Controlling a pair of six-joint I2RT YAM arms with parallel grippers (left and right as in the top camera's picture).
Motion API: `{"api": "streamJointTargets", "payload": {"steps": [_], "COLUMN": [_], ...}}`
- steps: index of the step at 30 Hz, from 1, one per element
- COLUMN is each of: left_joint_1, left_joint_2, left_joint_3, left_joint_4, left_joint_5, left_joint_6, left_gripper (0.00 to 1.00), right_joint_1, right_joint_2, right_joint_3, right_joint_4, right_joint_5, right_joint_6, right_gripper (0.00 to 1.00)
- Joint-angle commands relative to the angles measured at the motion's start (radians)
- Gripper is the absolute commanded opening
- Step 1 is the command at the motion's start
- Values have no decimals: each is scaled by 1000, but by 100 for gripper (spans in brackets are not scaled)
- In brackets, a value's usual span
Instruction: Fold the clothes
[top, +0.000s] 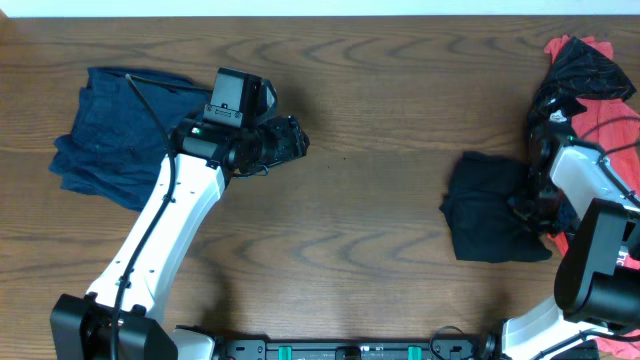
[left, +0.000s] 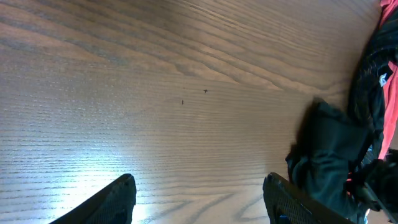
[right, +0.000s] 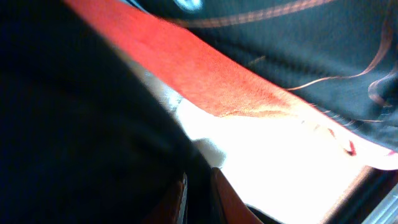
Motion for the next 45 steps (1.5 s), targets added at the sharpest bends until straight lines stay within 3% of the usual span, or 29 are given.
{"api": "streamJointTargets", "payload": {"steps": [1, 5, 9, 20, 23, 29, 34, 45], "left_joint_1": [-4, -4, -4, -4, -4, -4, -2, -2], "left_joint_2": [6, 6, 6, 6, 6, 23, 102, 343], "left_joint_3": [7, 7, 7, 7, 7, 7, 7, 7], "left_joint_4": [0, 0, 0, 0, 0, 5, 55, 310], "left_joint_5": [-5, -5, -6, -6, -6, -21, -24, 115], "left_joint_6": [17, 18, 18, 18, 30, 168, 231, 278], "left_gripper": [67, 67, 67, 68, 68, 73, 77, 77], "right_joint_1": [0, 51, 154, 546, 582, 530, 491, 493], "right_joint_2": [-13, -13, -13, -14, -21, -111, -217, -148], "right_joint_3": [-54, -136, -187, -180, -143, -11, 31, 30], "right_joint_4": [69, 240, 378, 581, 549, 359, 350, 387], "right_joint_5": [-109, -359, -504, -731, -573, -317, -328, -406], "right_joint_6": [-56, -251, -338, -529, -460, -328, -328, -282], "right_gripper": [12, 15, 17, 22, 25, 29, 45, 39]}}
